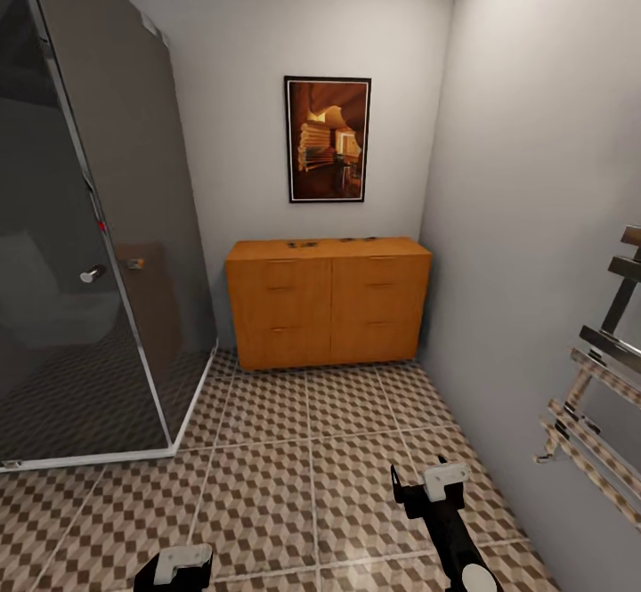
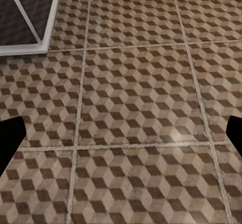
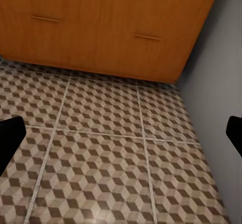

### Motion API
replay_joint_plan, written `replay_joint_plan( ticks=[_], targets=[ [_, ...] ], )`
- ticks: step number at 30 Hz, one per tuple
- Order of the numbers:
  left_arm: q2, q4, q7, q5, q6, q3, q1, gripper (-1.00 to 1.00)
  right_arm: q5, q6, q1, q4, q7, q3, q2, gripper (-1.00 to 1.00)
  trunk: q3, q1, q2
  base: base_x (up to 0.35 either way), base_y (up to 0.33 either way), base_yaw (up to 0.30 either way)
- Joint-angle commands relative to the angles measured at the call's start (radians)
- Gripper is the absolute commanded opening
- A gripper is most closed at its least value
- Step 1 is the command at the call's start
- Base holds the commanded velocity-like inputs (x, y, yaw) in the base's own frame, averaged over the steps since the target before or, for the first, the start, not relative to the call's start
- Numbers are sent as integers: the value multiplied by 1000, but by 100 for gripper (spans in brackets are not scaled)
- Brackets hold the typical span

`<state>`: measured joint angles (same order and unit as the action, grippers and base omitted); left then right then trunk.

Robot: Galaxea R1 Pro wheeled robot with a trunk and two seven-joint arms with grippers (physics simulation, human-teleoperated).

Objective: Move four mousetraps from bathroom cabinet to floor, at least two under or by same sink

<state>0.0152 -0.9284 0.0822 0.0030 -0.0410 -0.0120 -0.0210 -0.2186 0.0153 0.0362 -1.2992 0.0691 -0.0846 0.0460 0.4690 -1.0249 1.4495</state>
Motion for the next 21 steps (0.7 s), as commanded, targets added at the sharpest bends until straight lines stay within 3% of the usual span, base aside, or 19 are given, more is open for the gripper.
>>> replay_joint_plan(
  ticks=[1,21],
  targets=[
    [1,0,4,0,-3,1,0,100,-10,2,1,0,6,-1,0,100,1,0,0,101,-6,0],
    [0,0,4,1,-3,1,0,100,-10,2,0,0,6,-1,0,100,1,0,0,105,-1,28]
  ],
)
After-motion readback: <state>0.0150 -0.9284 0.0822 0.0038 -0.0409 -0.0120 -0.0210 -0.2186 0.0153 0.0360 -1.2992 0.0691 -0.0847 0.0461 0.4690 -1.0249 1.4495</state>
